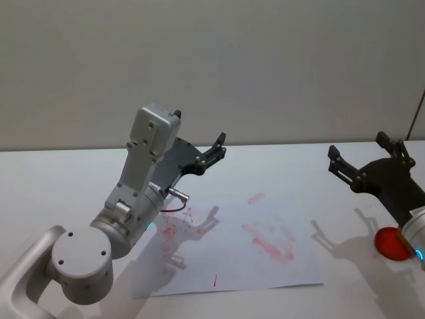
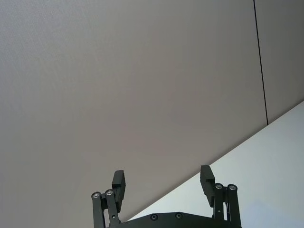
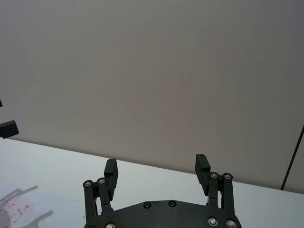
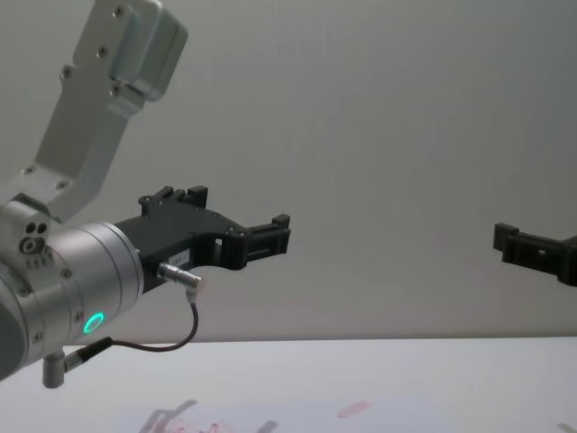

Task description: Use the one hand to pick up the stamp and affix it onto the A4 paper.

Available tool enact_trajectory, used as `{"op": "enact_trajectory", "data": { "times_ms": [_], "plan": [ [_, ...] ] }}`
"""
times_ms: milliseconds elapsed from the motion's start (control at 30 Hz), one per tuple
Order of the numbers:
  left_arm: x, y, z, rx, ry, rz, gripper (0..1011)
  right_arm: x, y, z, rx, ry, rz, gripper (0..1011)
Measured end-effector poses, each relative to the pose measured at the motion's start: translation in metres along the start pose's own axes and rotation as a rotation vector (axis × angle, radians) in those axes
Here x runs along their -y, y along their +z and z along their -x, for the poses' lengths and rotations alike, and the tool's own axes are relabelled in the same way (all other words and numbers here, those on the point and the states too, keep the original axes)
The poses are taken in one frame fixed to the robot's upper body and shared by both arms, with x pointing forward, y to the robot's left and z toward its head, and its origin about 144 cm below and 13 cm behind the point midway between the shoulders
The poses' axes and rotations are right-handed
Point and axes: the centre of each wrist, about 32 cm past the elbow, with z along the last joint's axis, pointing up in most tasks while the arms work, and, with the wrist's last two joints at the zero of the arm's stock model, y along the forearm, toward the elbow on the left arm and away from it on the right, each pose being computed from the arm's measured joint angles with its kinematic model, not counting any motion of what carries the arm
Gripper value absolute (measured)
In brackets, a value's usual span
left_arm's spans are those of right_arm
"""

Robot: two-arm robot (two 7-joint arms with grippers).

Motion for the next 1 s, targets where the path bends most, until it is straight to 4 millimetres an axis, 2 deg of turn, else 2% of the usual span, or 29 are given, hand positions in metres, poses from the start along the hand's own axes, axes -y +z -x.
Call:
{"op": "enact_trajectory", "data": {
  "times_ms": [1000],
  "plan": [
    [0.0000,0.0000,0.0000,0.000,0.000,0.000,1001,0.0000,0.0000,0.0000,0.000,0.000,0.000,1001]
  ]
}}
